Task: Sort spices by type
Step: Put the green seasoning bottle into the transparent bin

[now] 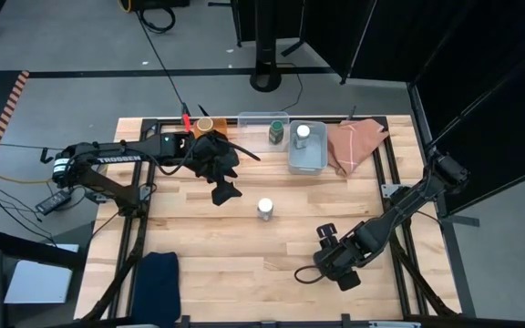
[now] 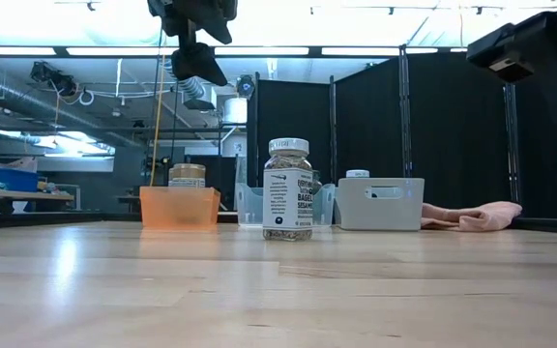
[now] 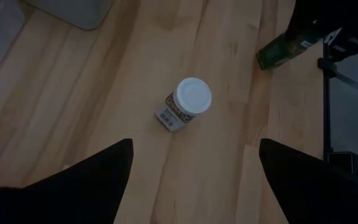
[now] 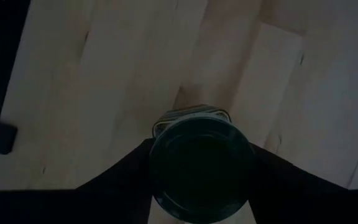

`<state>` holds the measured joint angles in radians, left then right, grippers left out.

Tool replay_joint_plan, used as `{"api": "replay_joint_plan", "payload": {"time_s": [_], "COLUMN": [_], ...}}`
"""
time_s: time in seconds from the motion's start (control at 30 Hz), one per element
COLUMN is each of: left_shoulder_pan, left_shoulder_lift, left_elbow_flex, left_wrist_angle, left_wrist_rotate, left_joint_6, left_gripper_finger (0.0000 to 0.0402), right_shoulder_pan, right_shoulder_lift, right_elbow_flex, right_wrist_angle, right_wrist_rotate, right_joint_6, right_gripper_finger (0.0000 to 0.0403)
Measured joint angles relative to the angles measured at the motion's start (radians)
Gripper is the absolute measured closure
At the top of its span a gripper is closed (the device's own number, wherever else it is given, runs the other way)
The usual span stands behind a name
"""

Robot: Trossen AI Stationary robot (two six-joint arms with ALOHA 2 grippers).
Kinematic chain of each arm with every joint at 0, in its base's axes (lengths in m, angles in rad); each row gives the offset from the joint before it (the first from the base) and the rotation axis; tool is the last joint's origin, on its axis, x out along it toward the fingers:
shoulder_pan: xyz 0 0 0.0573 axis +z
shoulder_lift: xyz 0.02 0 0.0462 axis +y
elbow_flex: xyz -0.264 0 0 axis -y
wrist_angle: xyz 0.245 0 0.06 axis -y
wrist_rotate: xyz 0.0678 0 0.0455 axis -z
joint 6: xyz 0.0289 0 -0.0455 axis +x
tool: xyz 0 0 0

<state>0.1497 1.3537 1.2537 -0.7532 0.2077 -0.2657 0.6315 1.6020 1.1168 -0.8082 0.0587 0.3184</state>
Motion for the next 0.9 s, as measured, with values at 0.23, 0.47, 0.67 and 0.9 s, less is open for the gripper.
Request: {"api": "replay_joint_plan", "payload": {"time_s": [0.23, 0.47, 0.67, 0.9], "left_shoulder_pan": [0.0, 0.0, 0.0, 0.0], "left_shoulder_lift": [0.0, 0.0, 0.0, 0.0], "left_elbow_flex": [0.0, 0.0, 0.0, 0.0], "left_wrist_angle": [0.0, 0.0, 0.0, -0.001], "left_wrist_rotate": [0.0, 0.0, 0.0, -0.004], "left_joint_6": [0.0, 0.0, 0.0, 0.019], "left_gripper_finger": [0.0046, 0.0046, 0.0046, 0.0046], "right_shoulder_pan": [-0.015, -0.053, -0.103, -0.195], "right_shoulder_lift": [0.0, 0.0, -0.03, -0.092], "right_elbow_flex": [0.0, 0.001, 0.001, 0.001], "right_wrist_angle": [-0.003, -0.008, -0.018, -0.079], "right_wrist_rotate": [0.004, 0.001, 0.001, 0.001], "right_joint_6": [0.085, 0.106, 0.096, 0.048], "right_gripper_finger": [0.0194, 0.0194, 0.0194, 0.0194]}}
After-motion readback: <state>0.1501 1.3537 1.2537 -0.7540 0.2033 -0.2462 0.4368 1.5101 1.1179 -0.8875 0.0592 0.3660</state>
